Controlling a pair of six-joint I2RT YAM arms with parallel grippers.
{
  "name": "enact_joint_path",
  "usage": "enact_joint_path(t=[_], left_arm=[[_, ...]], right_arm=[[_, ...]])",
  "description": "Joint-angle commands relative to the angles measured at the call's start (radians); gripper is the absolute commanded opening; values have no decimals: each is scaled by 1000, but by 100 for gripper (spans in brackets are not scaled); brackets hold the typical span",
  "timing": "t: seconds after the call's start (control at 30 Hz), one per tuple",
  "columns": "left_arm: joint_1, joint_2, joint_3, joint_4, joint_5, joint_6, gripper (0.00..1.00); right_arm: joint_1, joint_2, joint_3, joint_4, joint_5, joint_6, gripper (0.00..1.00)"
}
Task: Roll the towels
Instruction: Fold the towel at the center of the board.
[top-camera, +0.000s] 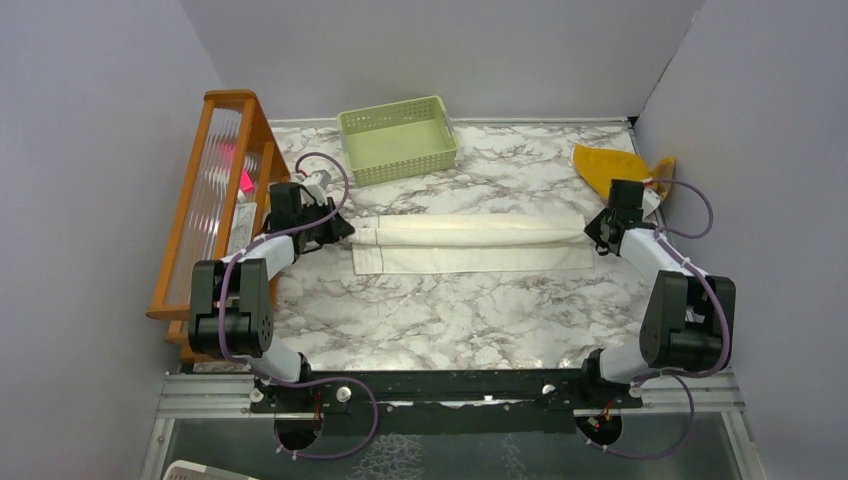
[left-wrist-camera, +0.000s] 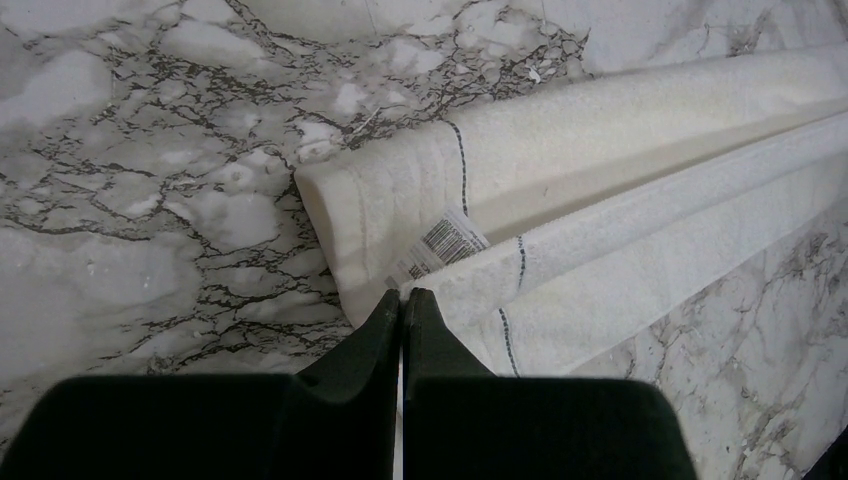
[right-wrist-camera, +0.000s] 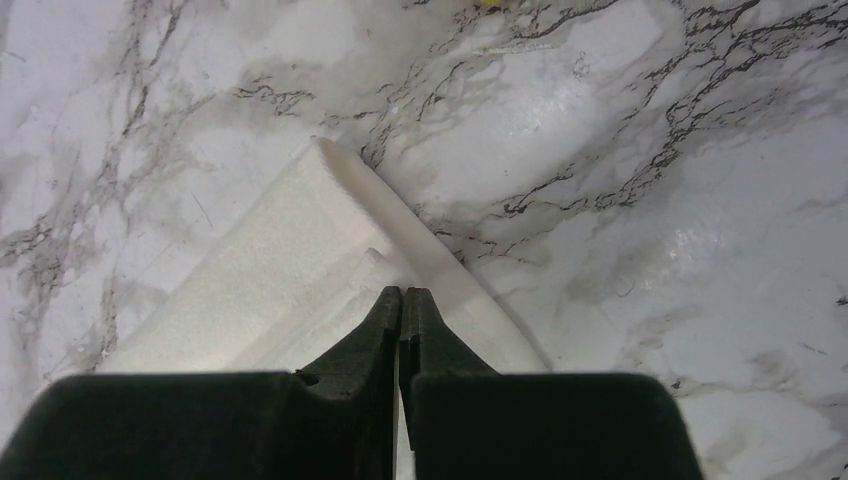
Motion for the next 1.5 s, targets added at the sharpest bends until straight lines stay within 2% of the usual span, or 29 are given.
enact_joint_path(t=[0.0, 0.43, 0.73, 1.0, 1.07, 1.1, 1.13, 1.2, 1.23, 1.27, 1.4, 1.47], left_arm=[[6, -31, -29, 36, 32, -24, 0], [-8, -92, -80, 27, 53, -34, 0], [-11, -158, -106, -10, 59, -15, 0], [-26, -129, -130, -29, 73, -20, 0], [-33, -108, -126, -45, 81, -20, 0], [-39, -102, -123, -52, 87, -21, 7], [-46, -97, -122, -61, 88, -21, 16], [-58, -108, -121, -79, 77, -20, 28], [-60, -122, -121, -84, 70, -22, 33], [-60, -138, -123, -86, 62, -25, 38], [-59, -257, -123, -21, 29, -69, 78], [-59, -311, -103, 18, 0, -93, 88]], right_arm=[[-10, -82, -4, -26, 14, 4, 1], [-10, -204, -66, -110, 34, 14, 1], [-11, -232, -110, -141, 61, 16, 1], [-17, -216, -114, -149, 114, 56, 1], [-19, -203, -120, -144, 119, 58, 5], [-20, -194, -127, -142, 122, 58, 9], [-21, -188, -134, -139, 125, 62, 21], [-24, -182, -148, -136, 129, 67, 55], [-24, -180, -150, -134, 134, 69, 67], [-24, -179, -148, -136, 143, 75, 75], [-24, -190, -111, -144, 187, 113, 80], [-23, -207, -84, -125, 190, 123, 80]])
